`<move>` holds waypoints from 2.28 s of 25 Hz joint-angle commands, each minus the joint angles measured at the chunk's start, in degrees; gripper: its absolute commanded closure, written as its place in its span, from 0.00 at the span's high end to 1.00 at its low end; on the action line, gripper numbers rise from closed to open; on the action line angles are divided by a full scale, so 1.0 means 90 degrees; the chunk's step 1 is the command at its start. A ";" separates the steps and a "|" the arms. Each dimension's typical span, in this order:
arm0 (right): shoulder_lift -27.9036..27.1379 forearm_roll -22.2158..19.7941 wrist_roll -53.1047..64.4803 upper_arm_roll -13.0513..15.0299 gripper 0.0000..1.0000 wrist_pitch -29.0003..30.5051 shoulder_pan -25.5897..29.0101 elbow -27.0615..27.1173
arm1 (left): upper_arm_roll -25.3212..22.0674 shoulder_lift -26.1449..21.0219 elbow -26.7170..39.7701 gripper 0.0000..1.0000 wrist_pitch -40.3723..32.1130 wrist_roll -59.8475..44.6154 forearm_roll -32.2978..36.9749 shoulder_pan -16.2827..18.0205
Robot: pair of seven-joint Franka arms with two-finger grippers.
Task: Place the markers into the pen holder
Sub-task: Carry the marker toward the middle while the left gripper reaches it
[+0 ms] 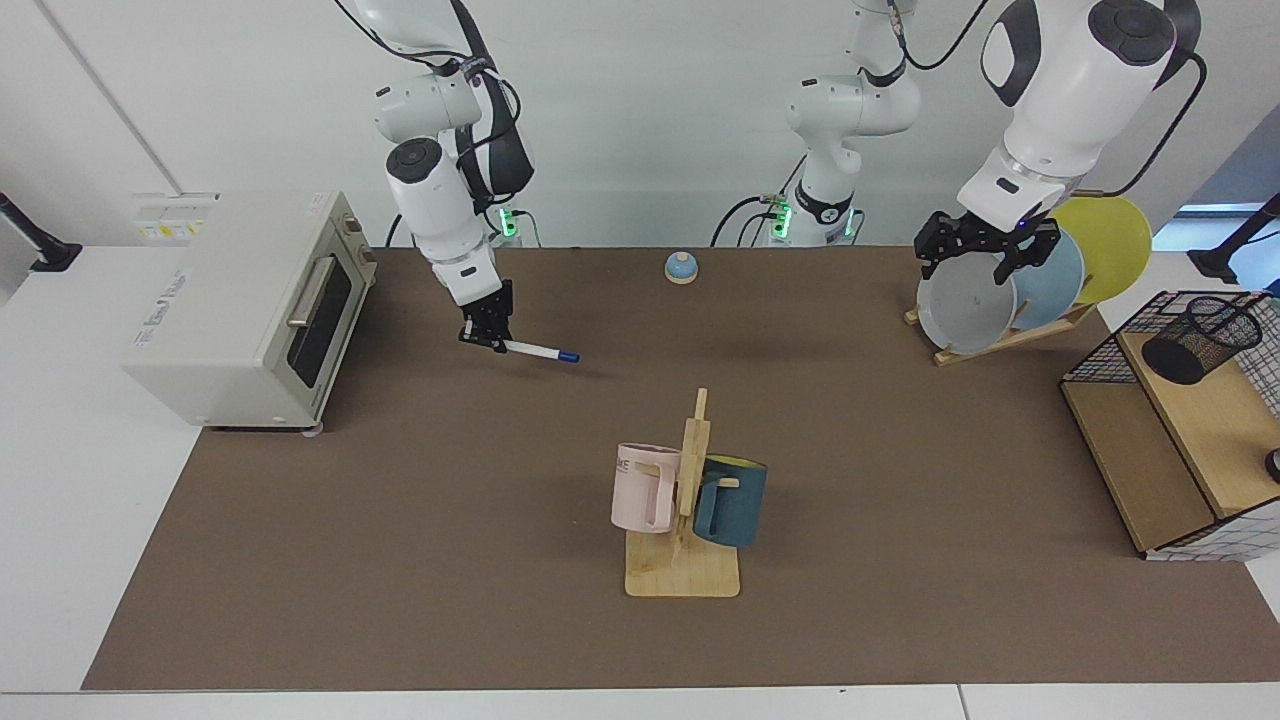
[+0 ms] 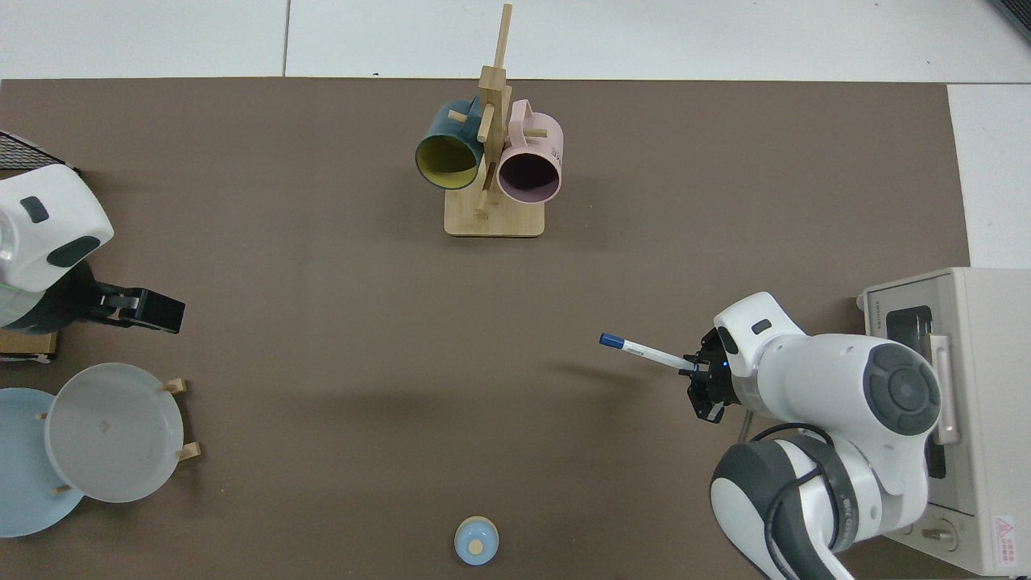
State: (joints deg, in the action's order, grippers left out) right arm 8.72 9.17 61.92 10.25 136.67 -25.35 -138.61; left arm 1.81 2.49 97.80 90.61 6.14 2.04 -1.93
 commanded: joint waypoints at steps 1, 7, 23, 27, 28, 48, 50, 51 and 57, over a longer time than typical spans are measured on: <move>-0.0655 0.0503 -0.0180 -0.0006 0.00 -0.0235 -0.0356 0.1063 | -0.0055 0.0172 0.0237 1.00 0.0177 0.0040 -0.0061 -0.0059; -0.1182 0.1032 -0.0181 -0.0006 0.00 -0.0312 -0.1049 0.2117 | -0.0025 0.0143 0.0208 1.00 0.0177 0.0839 -0.0236 -0.0078; -0.1769 0.1207 -0.2065 -0.0006 0.00 -0.0313 -0.2319 0.3623 | 0.0033 0.0046 0.0159 1.00 0.0967 0.5975 -0.0979 -0.0078; -0.1769 0.1178 -0.2523 0.0004 0.00 -0.0303 -0.2563 0.3653 | 0.0072 0.0026 0.0149 1.00 0.1308 0.7215 -0.0999 -0.0175; -0.1769 0.1169 -0.2631 0.0004 0.00 -0.0303 -0.2622 0.3653 | 0.0072 0.0026 0.0149 1.00 0.1445 0.7547 -0.0999 -0.0185; -0.1769 0.1090 -0.4175 -0.0006 0.00 -0.0215 -0.3247 0.3848 | 0.0961 -0.0150 0.0081 1.00 0.1222 1.0509 -0.0950 -0.0420; -0.1769 0.1090 -0.4175 -0.0006 0.00 -0.0215 -0.3238 0.3848 | 0.0961 -0.0140 0.0062 1.00 0.1066 1.0713 -0.0921 -0.0420; -0.1769 0.1081 -0.4175 -0.0006 0.00 -0.0215 -0.3238 0.3848 | 0.0961 -0.0130 0.0061 1.00 0.1008 1.0811 -0.0920 -0.0410; -0.1769 0.1090 -0.4175 -0.0006 0.00 -0.0215 -0.3238 0.3848 | 0.0980 0.0006 0.0187 1.00 0.0519 1.1115 -0.0433 -0.0459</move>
State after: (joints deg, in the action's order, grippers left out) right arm -6.58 18.79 25.89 9.50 135.10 -54.66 -105.12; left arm 10.39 0.35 97.81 99.23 103.51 -5.04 -5.60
